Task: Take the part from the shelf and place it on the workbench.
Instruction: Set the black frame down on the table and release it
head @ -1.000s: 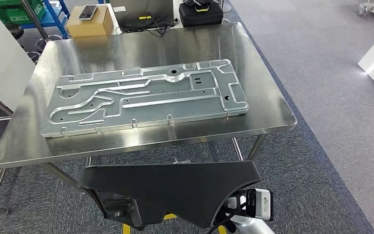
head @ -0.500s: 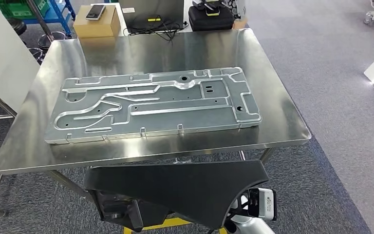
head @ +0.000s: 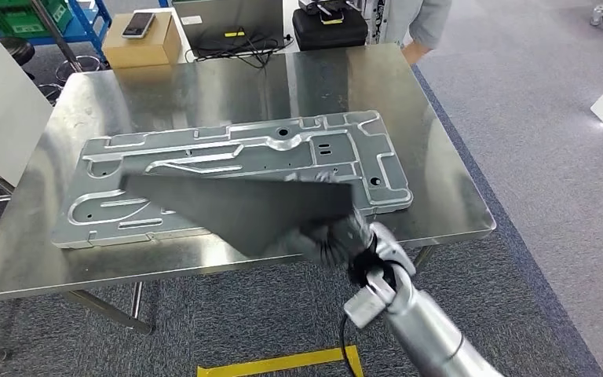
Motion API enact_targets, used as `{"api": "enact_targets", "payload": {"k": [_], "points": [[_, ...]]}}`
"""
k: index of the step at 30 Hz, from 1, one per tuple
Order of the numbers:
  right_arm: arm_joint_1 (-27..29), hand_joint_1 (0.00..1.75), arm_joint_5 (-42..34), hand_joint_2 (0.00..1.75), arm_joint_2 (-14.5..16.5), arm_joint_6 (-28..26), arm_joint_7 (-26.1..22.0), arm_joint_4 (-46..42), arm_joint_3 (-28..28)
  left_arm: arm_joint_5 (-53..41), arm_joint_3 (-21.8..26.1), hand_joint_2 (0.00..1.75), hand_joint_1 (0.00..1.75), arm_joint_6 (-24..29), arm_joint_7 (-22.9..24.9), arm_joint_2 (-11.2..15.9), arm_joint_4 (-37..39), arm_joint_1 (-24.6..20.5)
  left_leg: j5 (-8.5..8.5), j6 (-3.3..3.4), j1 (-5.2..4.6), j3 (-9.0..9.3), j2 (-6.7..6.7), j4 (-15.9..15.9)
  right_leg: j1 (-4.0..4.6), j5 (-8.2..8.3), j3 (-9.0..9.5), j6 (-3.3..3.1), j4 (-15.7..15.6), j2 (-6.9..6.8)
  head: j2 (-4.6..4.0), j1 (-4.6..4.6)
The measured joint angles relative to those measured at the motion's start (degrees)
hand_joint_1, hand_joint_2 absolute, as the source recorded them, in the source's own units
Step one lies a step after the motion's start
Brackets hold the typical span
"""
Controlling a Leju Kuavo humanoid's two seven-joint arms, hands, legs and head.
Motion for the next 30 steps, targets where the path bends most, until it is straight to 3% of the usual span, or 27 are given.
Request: {"api": "enact_targets", "payload": {"k": [2,4,6,8,10,11,12,13,15,16,17,22,24,26,27,28,30], "points": [[-7.8,1.75,5.9,1.75,-0.4,-4.1,1.1,6.1,-2.5,0.0,-0.2,1.75,0.0,-0.5,-0.1,0.2,0.0,-0.2,2.37,0.7,-0.34,1.75,0.14,-5.4,0.15,-0.14,-0.09,0.52,0.1,0.08,0.0,0.01],[-16.0,1.75,9.9,1.75,-0.8,-6.0,2.7,13.1,-4.6,0.0,-0.6,1.75,0.0,-0.7,-0.2,0.5,0.0,-0.3,2.45,1.21,-0.67,1.81,0.06,-6.4,0.16,-0.1,-0.42,1.22,0.2,0.1,0.0,0.01],[-23.4,1.75,14.9,1.75,-0.9,-7.4,5.0,20.3,-5.6,0.0,-0.9,1.75,0.0,-0.8,-0.2,0.6,0.0,-0.3,2.77,1.82,-0.4,1.95,-0.03,-6.9,0.08,-0.52,-0.67,1.87,0.6,0.0,0.0,0.01],[-29.9,1.75,20.5,1.75,-0.7,-8.4,7.4,27.3,-5.8,0.0,-1.0,1.75,0.0,-0.8,-0.3,0.6,0.0,-0.4,3.03,2.35,-0.1,2.28,-0.1,-7.5,0.0,-2.7,-2.64,2.33,4.6,-0.01,0.0,0.01],[-34.7,1.75,25.2,1.75,-0.2,-9.0,9.7,33.8,-5.6,0.0,-1.1,1.75,0.0,-0.7,-0.5,0.6,0.0,-0.5,2.88,2.59,-0.14,2.36,-0.17,-7.6,-0.16,-5.69,-6.69,2.61,12.0,0.01,0.0,0.01],[-36.4,1.75,27.2,1.75,0.2,-9.2,10.9,36.7,-5.4,0.0,-1.1,1.75,0.0,-0.7,-0.6,0.6,0.0,-0.5,2.74,2.61,-0.11,2.43,-0.21,-7.5,-0.26,-6.3,-8.56,2.73,15.0,-0.01,0.0,0.01],[-37.9,1.75,29.1,1.75,0.7,-9.4,12.0,39.4,-5.2,0.0,-1.1,1.75,0.0,-0.7,-0.8,0.6,0.0,-0.5,2.53,2.56,-0.06,2.57,-0.27,-7.5,-0.38,-5.82,-9.69,2.84,16.2,-0.02,0.0,0.01],[-39.2,1.75,30.9,1.75,1.1,-9.6,13.0,41.9,-4.9,0.0,-1.1,1.75,0.0,-0.7,-0.9,0.6,0.0,-0.5,2.26,2.45,0.0,2.76,-0.36,-7.3,-0.52,-4.14,-9.77,2.91,15.2,-0.03,0.0,0.01],[-41.6,1.75,34.4,1.75,2.0,-9.8,15.0,46.2,-4.3,0.0,-1.0,1.75,0.0,-0.7,-1.2,0.6,0.0,-0.5,1.42,2.02,0.1,3.24,-0.57,-6.9,-0.8,0.73,-7.5,2.91,8.5,-0.03,0.0,0.01],[-42.8,1.75,36.2,1.75,2.5,-9.8,16.0,48.2,-3.8,0.0,-1.0,1.75,0.0,-0.7,-1.4,0.6,0.0,-0.5,0.99,1.7,0.0,3.29,-0.64,-6.4,-0.83,2.45,-6.25,2.8,5.2,-0.02,0.0,0.01],[-43.9,1.75,37.9,1.75,3.0,-9.4,16.8,50.1,-3.2,0.0,-1.0,1.75,0.0,-0.8,-1.5,0.6,0.0,-0.6,0.69,1.37,-0.06,3.2,-0.68,-6.2,-0.74,3.09,-5.39,2.52,2.9,0.01,0.0,0.01],[-46.1,1.75,44.1,1.75,5.2,-3.4,20.6,59.3,-0.4,0.0,-1.0,1.75,0.0,-2.0,-3.3,0.6,0.0,-0.7,-0.4,-0.27,0.19,2.8,-0.57,-5.2,-0.4,2.33,-4.23,0.73,0.8,-0.04,0.0,-0.02],[-45.5,1.75,46.0,1.75,5.8,-1.1,21.7,62.9,1.0,0.0,-1.0,1.75,0.0,-2.4,-4.0,0.6,0.0,-0.6,-2.67,-0.71,0.27,0.22,-0.3,0.2,-0.46,2.05,-3.47,0.14,0.5,-0.14,0.0,-0.02],[-43.4,1.75,47.8,1.75,6.1,0.2,22.5,66.3,2.6,0.0,-1.0,1.75,0.0,-2.5,-4.4,0.6,0.0,-0.5,-4.67,-0.94,0.3,-3.99,-0.21,7.6,-0.25,1.62,-2.86,-0.19,0.5,-0.16,0.0,-0.02],[-41.8,1.75,48.4,1.75,6.1,0.4,22.8,67.7,3.2,0.0,-1.0,1.75,0.0,-2.5,-4.4,0.6,0.0,-0.4,-4.5,-0.93,0.3,-5.39,-0.2,9.4,-0.12,1.39,-2.54,-0.26,0.5,-0.14,0.0,-0.02],[-40.3,1.75,48.8,1.75,6.1,0.4,23.0,68.7,3.7,0.0,-1.0,1.75,0.0,-2.6,-4.4,0.6,0.0,-0.3,-3.22,-0.8,0.29,-5.73,-0.19,8.8,0.01,1.17,-2.25,-0.28,0.5,-0.1,0.0,-0.02],[-38.3,1.75,49.1,1.75,6.1,0.3,23.1,70.2,4.4,0.0,-1.0,1.75,0.0,-2.6,-4.5,0.6,0.0,-0.1,1.32,-0.16,0.14,-3.62,-0.18,2.1,0.16,0.7,-1.73,-0.23,0.6,0.01,0.0,-0.02]]}}
